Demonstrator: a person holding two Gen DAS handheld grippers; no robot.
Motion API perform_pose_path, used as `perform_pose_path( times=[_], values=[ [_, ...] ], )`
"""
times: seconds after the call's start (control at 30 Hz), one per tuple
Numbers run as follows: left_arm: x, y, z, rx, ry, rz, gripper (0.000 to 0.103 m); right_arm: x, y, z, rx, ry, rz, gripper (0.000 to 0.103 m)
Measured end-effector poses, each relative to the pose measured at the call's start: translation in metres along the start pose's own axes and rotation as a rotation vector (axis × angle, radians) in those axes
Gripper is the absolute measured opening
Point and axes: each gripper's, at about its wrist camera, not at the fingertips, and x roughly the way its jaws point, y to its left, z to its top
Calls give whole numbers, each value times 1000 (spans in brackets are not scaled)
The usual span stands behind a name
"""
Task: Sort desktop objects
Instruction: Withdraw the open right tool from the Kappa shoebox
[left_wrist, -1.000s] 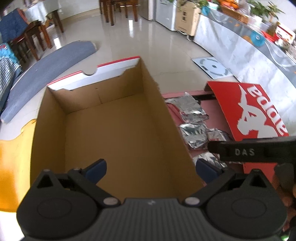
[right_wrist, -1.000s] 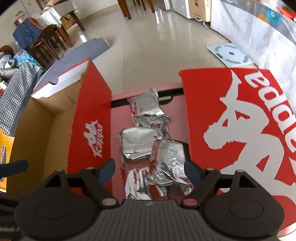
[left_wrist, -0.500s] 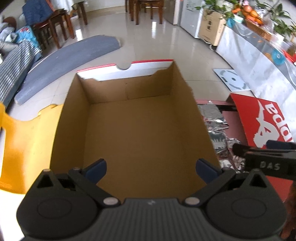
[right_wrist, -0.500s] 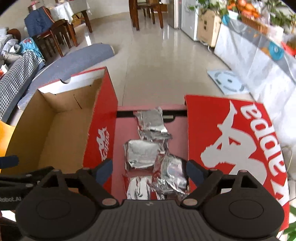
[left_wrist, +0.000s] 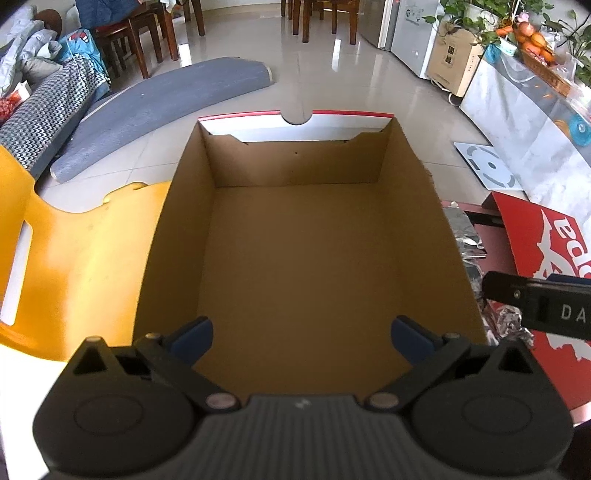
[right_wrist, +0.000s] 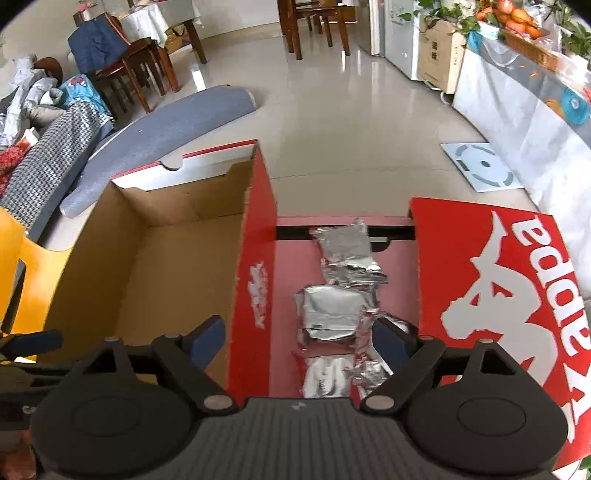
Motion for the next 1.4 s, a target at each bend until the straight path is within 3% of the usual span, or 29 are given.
perform_pose_path(
  times=[0.97,1.4],
  values=[
    [-2,17,-15,6,26,31,103,15,38,-5,-75,57,82,87],
    [-2,22,-18,-6,30,27,103,24,49,-8,-84,99,16,87]
  ],
)
